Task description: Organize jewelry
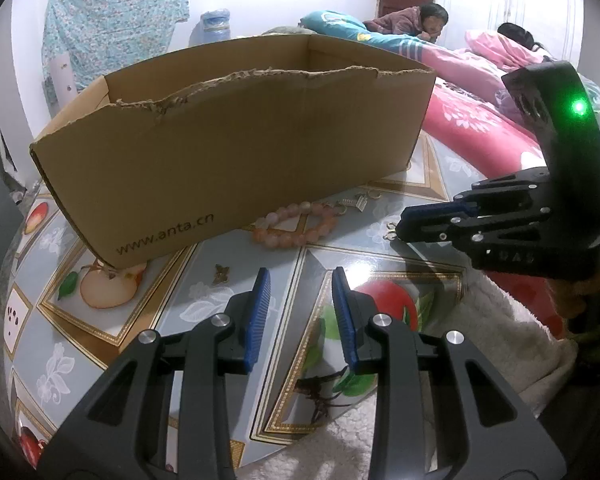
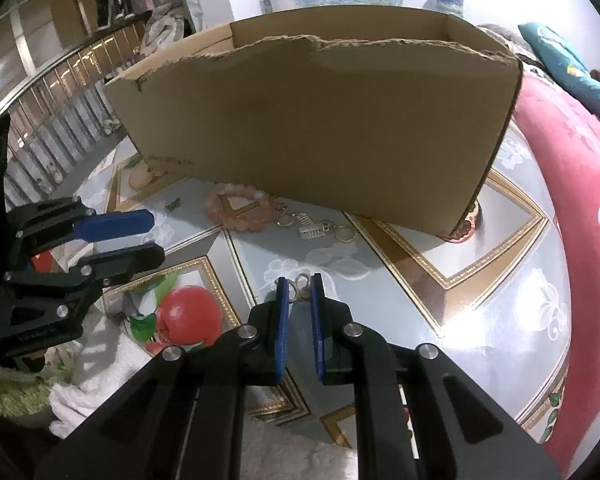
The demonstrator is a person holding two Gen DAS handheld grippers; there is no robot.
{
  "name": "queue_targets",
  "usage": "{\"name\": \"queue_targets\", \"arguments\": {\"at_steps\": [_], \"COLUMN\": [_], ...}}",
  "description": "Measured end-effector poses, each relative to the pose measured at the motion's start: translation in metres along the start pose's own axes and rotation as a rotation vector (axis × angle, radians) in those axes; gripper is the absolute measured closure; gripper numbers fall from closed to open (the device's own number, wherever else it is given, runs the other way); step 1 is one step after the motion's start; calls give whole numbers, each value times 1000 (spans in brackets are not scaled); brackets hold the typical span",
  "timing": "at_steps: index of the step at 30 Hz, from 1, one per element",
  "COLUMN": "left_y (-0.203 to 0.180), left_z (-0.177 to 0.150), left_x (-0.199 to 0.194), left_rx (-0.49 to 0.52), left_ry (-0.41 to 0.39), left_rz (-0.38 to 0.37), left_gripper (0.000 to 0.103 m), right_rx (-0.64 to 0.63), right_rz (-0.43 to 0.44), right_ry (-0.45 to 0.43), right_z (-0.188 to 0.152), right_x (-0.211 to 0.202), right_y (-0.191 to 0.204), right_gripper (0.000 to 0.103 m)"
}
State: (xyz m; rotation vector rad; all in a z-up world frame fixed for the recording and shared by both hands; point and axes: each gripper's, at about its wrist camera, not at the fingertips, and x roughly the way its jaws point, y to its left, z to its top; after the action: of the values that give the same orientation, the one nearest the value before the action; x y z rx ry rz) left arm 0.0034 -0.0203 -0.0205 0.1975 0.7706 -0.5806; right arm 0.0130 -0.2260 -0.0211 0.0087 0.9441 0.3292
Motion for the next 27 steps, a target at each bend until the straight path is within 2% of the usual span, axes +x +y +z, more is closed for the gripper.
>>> {"name": "queue_targets", "arguments": {"at_steps": [27], "left_y": [3], "left_z": [-1], "left_x": [-1], "left_rx": [-10], "left_ry": [-7], "left_rz": [17], "left_gripper": [73], "right_rx": [68], "right_rz": [20], "right_ry": [-43], "right_z": [2], "right_x": [-12], "right_y": [-12], "right_gripper": [92]}}
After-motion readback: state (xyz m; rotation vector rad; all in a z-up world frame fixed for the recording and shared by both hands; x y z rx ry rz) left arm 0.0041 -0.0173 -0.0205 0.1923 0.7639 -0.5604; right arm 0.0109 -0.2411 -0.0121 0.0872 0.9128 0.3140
